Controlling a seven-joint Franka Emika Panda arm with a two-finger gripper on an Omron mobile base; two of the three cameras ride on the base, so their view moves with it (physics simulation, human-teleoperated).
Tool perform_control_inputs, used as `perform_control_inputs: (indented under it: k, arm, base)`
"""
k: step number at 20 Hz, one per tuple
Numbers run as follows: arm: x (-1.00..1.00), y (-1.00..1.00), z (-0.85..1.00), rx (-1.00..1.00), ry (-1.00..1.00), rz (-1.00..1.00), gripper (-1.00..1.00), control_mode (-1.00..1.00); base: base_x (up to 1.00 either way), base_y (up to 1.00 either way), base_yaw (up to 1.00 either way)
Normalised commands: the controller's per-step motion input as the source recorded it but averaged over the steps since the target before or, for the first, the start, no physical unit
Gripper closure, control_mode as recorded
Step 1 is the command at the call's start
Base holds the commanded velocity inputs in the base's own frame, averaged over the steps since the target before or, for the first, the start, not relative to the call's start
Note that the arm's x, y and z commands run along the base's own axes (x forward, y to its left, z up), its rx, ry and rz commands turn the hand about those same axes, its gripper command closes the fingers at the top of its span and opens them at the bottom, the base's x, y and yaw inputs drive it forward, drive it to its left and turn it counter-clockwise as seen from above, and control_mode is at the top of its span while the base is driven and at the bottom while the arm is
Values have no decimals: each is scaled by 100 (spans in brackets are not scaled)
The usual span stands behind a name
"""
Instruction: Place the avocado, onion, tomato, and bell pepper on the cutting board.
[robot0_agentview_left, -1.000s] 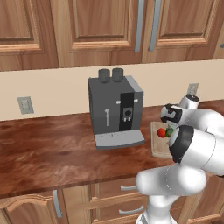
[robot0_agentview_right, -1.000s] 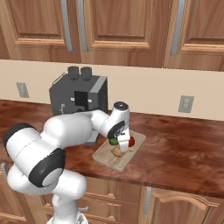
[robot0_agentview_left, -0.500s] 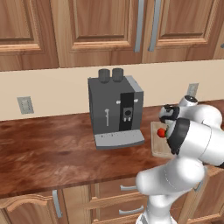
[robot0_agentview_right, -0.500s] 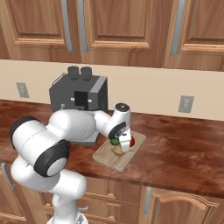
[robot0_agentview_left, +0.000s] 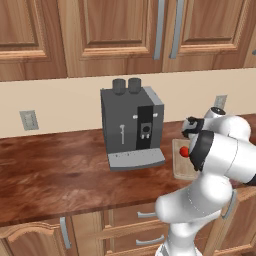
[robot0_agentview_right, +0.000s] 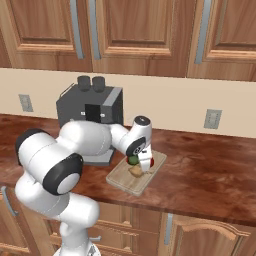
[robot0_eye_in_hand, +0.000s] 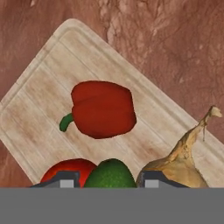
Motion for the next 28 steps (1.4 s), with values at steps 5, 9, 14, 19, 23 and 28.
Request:
perform_control_inputs:
  k: [5, 9, 14, 19, 23, 28]
  arm:
    - [-4, 0, 0, 0, 0, 0, -100, -100]
    - [-12, 0, 0, 0, 0, 0, -100, -100]
    - [-13, 0, 7, 0, -4, 0, -100, -100]
    - [-37, 11, 34, 0, -6, 0, -100, -100]
    - [-46, 31, 43, 0, -6, 0, -100, -100]
    - [-57, 41, 43, 0, -6, 0, -100, -100]
  base:
    - [0, 0, 0]
    - [0, 0, 0]
    - [0, 0, 0]
    - [0, 0, 0]
    - [0, 0, 0]
    - [0, 0, 0]
